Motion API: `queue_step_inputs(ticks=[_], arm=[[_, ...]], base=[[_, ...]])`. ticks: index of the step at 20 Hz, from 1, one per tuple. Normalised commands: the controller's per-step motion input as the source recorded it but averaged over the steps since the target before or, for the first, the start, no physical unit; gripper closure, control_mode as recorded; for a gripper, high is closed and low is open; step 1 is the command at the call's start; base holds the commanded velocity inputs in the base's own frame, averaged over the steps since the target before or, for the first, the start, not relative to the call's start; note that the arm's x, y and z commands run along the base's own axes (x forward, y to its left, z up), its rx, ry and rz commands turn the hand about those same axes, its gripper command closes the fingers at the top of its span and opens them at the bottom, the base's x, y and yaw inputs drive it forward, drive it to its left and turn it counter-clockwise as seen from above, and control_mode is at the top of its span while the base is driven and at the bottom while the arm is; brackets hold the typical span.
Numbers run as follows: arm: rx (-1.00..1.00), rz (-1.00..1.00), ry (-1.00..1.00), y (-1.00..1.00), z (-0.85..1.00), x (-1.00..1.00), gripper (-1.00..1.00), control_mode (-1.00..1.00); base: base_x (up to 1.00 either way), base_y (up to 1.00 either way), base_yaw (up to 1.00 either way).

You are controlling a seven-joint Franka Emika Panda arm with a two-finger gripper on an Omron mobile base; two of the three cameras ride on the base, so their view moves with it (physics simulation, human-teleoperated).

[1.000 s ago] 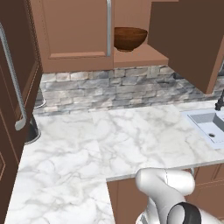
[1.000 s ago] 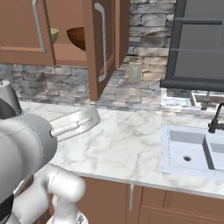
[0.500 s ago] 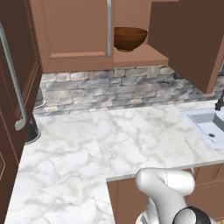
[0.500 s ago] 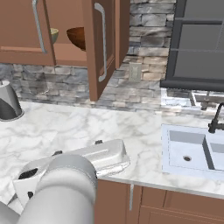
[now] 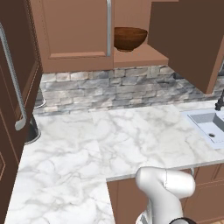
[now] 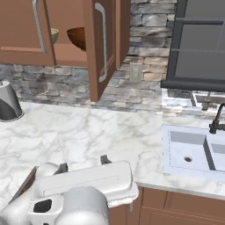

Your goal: Open the cabinet. Pick the bowls from the counter and place them in the cabinet. Then close the cabinet.

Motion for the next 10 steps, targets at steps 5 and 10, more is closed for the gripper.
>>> queue_step_inputs(ticks=[5, 10], arm=[[0.35, -0.17, -0.36, 0.55, -0.14, 0.06, -1.00, -1.00], [0.32, -0.22, -0.38, 0.44, -0.04, 0.16, -1.00, -1.00]], base=[[0.00, 0.00, 0.00], [0.00, 0.00, 0.00]])
